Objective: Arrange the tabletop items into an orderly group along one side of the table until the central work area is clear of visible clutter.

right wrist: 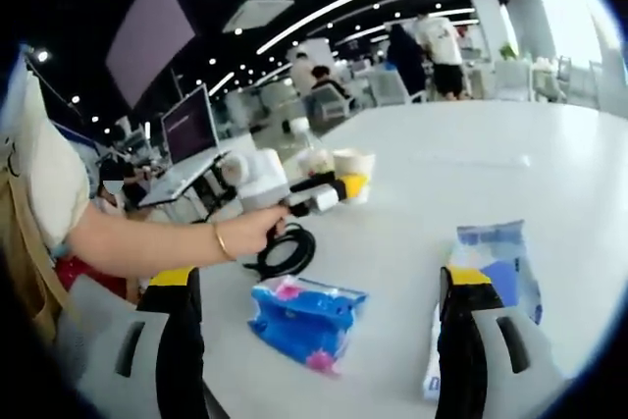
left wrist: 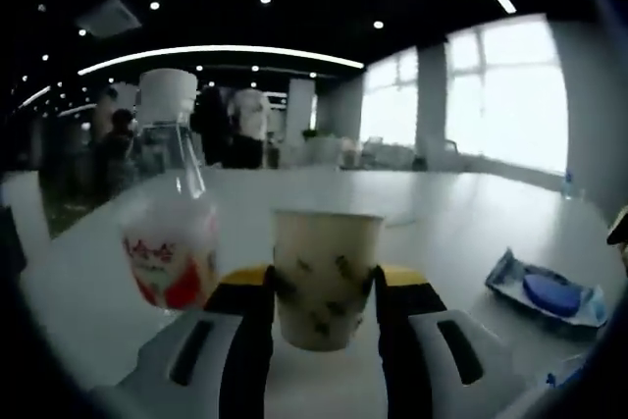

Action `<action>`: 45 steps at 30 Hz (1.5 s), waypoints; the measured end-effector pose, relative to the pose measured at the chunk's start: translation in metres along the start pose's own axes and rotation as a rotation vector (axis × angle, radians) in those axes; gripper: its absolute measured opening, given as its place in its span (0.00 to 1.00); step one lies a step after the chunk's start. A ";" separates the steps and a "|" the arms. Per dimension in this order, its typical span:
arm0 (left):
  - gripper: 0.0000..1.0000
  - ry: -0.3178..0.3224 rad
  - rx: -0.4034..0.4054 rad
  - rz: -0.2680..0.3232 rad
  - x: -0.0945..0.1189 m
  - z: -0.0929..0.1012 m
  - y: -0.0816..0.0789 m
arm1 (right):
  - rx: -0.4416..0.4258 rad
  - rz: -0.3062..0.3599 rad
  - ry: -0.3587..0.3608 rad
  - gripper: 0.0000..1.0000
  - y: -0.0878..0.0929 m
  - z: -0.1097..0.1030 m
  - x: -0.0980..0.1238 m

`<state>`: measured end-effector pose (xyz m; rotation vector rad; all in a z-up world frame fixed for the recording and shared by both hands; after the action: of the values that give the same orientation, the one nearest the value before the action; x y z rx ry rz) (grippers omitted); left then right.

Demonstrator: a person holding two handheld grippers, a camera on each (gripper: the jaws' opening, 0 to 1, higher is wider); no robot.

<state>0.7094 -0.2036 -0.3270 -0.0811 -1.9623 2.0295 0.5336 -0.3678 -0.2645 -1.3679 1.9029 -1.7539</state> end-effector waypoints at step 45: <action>0.45 -0.018 0.077 -0.118 0.004 0.001 0.026 | -0.024 -0.008 -0.027 0.99 0.002 -0.002 0.001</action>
<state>0.7006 -0.2042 -0.3520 0.0687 -1.8503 2.0334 0.5311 -0.3673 -0.2655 -1.4024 1.9124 -1.7133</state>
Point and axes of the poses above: the point that each gripper's makers call its tool centre point, and the gripper's own axes: x roughly backward along the fingers, z roughly to its right, y roughly out of its underside, the point moved 2 cm from there along x, roughly backward along the fingers, and after that the axes turned 3 degrees about y, right-handed, at the moved point
